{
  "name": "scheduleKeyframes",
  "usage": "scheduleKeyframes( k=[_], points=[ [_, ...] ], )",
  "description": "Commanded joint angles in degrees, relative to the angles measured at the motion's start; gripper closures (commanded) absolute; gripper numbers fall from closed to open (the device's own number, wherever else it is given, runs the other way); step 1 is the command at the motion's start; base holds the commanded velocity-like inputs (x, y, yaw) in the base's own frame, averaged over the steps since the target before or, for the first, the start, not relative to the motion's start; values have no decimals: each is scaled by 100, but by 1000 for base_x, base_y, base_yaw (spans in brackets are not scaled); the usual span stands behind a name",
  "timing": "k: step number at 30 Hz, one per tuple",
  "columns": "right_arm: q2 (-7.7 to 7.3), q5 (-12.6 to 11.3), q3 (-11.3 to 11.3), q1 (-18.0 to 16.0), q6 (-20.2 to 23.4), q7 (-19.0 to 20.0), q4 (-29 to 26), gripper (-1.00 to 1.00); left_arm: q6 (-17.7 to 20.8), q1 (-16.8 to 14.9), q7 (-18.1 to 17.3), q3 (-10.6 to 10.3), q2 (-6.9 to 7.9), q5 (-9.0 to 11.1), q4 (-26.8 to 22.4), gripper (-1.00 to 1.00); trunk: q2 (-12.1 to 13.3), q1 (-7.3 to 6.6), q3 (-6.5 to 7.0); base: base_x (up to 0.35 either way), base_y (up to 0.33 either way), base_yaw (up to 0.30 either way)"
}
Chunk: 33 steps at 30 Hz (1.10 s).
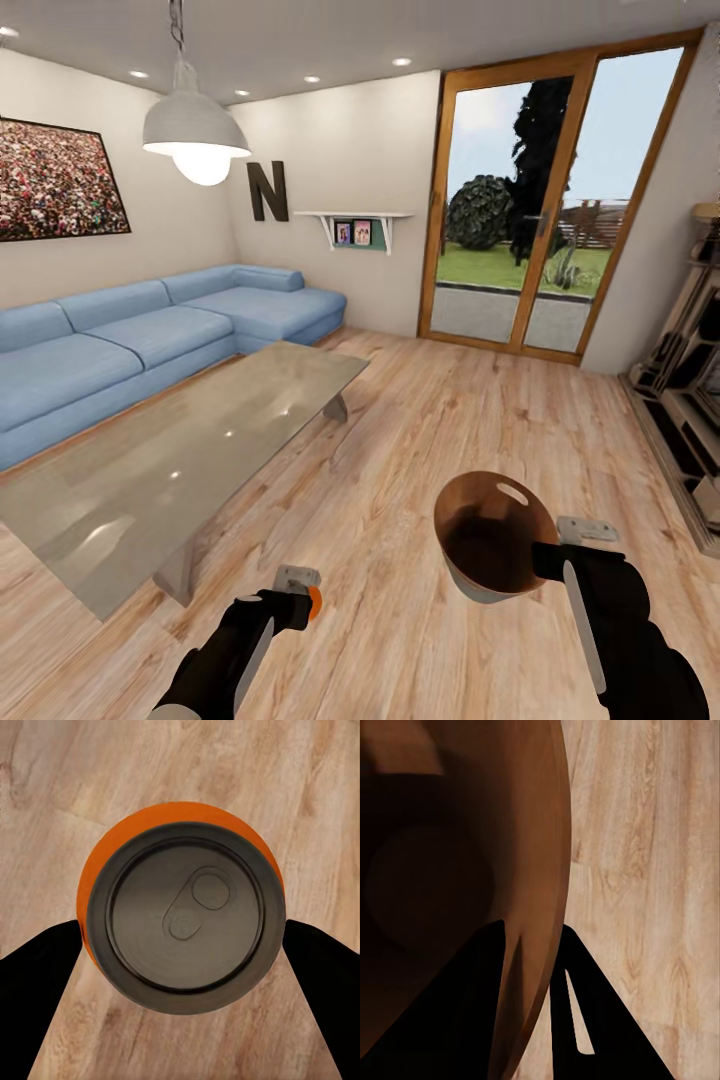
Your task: Put the three can of soda from the living room inside the tash can in the kitchen.
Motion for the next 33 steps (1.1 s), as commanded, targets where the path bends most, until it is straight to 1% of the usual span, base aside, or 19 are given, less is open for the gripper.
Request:
scheduleKeyframes(
  k=[1, 6, 19, 20, 21, 24, 25, 28, 31, 33],
  points=[
    [0, -34, 1, -1, 0, 9, -2, 100, 0, 0, 1, 0, 0, -2, 1, 100, 2, -1, 11, 0, 0, 0],
    [0, -34, 7, -1, 0, 9, 5, 100, -1, 0, -12, 0, 0, 12, -13, 100, 2, -1, 46, 0, 0, 0],
    [18, 0, 57, -1, 0, -1, 26, 100, 39, 0, -65, 0, 0, 7, -110, 100, 2, -1, 53, 0, 0, 0],
    [17, 1, 85, -1, 0, -4, 33, 100, 41, 0, -68, 0, 0, 7, -114, 100, 2, -1, 53, 0, 0, 0],
    [12, 1, 168, -1, 0, -14, 47, 100, 45, 0, -71, -3, 0, 10, -120, 100, 2, -1, 53, 0, 0, 0],
    [-24, 14, 525, -1, 0, -26, 79, 100, 61, 0, -76, -7, 0, 14, -134, 100, 2, -1, 53, 0, 0, 0],
    [-28, 19, 609, -1, 0, -29, 86, 100, 69, 0, -77, -8, 0, 15, -141, 100, 2, -1, 53, 0, 0, 0],
    [-34, 25, 708, -1, 0, -39, 98, 100, 93, 0, -83, -9, 0, 20, -198, 100, 2, -1, 53, 0, 0, 0],
    [-43, 27, 741, -1, 0, -57, 106, 100, 145, 0, -101, -9, 0, 23, -273, 100, 2, -1, 53, 0, 0, 0],
    [-49, 26, 750, -1, 0, -70, 110, 100, 255, 0, -171, -9, 0, 24, -350, 100, 2, -1, 53, 0, 0, 0]
  ],
)
